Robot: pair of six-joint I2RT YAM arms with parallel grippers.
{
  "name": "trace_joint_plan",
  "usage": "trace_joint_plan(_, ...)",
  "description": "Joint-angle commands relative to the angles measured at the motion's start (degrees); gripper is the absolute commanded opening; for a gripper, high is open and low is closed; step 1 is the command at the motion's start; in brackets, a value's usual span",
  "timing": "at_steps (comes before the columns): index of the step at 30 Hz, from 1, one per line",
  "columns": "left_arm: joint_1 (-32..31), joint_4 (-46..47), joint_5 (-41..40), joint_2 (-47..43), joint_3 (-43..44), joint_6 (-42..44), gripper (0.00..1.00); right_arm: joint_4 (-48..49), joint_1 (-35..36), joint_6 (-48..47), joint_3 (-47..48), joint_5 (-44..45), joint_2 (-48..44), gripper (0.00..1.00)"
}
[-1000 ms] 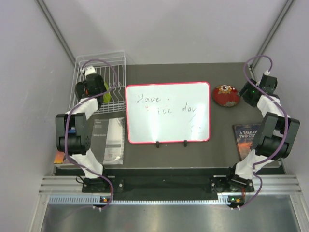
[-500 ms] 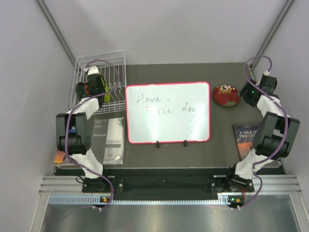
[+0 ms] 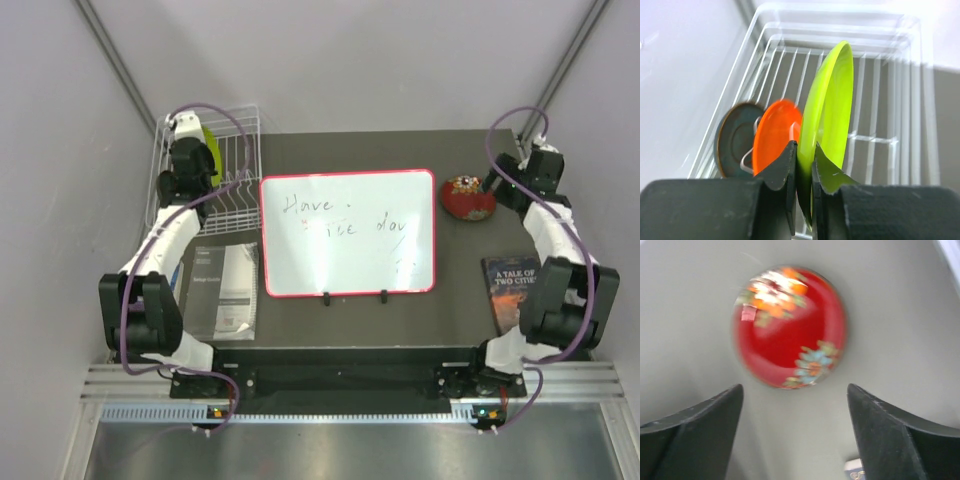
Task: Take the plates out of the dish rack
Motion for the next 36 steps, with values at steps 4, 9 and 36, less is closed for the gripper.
trace_joint_plan(4,-0.26,0.67,19.32,-2.47,8.34,-10.99,0.00,13.37,8.03,-0.22,-1.27,-6.19,-13.76,0.91)
trace_joint_plan(9,-0.44,8.58,37.60,0.94,8.60,-25.13,0.00,24.25,14.01,5.73,1.54,-15.61,-10.61,0.91)
trace_joint_plan(36,-15.29,33.55,58.01,22.13,22.13,-48.53,0.00,34.48,27.64,16.74,25.71,-37.42,14.88,0.86)
